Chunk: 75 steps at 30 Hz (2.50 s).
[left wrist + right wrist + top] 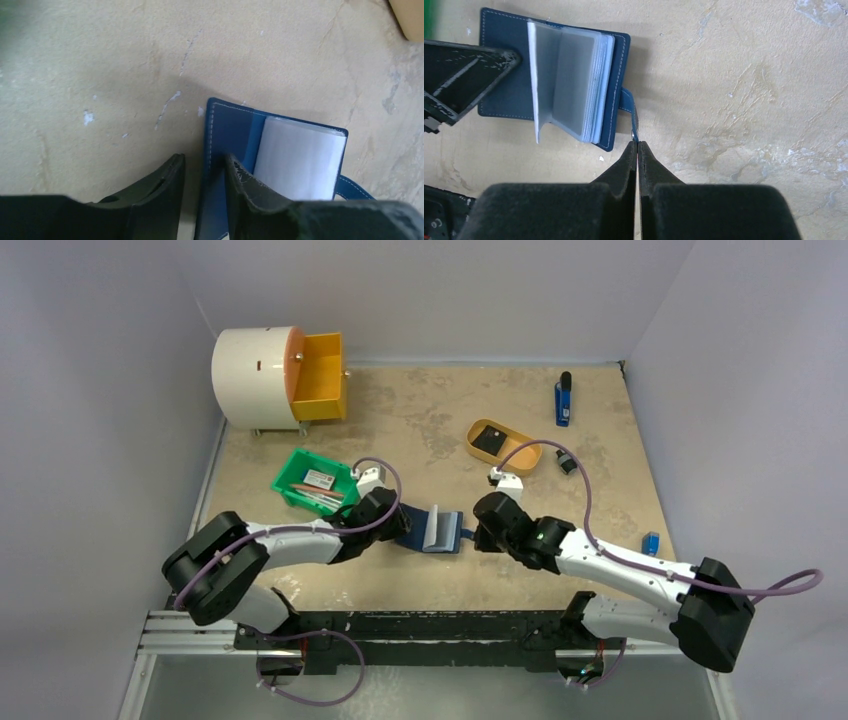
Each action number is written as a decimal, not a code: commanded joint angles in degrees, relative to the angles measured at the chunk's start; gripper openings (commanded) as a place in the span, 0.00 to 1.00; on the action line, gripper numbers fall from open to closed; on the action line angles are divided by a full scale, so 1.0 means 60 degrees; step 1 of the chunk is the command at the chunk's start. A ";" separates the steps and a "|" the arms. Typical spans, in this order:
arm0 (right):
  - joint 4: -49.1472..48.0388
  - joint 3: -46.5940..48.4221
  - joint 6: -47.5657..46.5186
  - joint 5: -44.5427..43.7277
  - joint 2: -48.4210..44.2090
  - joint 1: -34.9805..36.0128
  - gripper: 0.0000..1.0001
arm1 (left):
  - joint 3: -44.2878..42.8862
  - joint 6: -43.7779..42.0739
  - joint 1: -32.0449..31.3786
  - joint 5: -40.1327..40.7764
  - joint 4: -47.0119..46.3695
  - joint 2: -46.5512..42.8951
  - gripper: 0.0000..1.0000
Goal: Put the credit cards into the card holder
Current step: Open the card holder at the center of the board.
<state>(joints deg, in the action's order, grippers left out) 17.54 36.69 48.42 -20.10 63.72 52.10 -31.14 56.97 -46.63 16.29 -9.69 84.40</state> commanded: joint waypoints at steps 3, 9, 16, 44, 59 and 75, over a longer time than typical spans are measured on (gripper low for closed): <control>0.0247 0.0509 -0.0227 -0.0337 -0.0103 -0.0026 0.00 | -0.0249 -0.0207 0.0031 0.0743 0.1437 -0.0944 0.44; 0.0248 0.0741 -0.0359 -0.0190 -0.0044 -0.0025 0.00 | -0.0792 -0.0422 0.0032 0.0868 0.2725 -0.2237 0.50; 0.0027 0.0994 -0.0504 0.0041 -0.0161 -0.0025 0.00 | -0.1407 -0.0461 -0.0020 0.0699 0.3119 -0.3503 0.56; -0.0902 0.1126 -0.0939 0.0653 -0.0557 -0.0014 0.00 | -0.2373 -0.0714 -0.0727 -0.1211 0.0638 -0.0053 0.69; -0.0917 0.1009 -0.0894 0.0669 -0.0571 -0.0020 0.00 | -0.2710 -0.1228 -0.1079 -0.0795 0.1135 0.0653 0.70; -0.0861 0.0953 -0.0875 0.0610 -0.0659 -0.0024 0.00 | -0.2729 -0.1273 -0.1238 -0.0033 0.1599 0.0671 0.59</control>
<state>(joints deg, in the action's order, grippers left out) 13.43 40.91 43.66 -15.66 60.95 52.10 -46.28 50.04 -53.82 13.72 0.12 89.54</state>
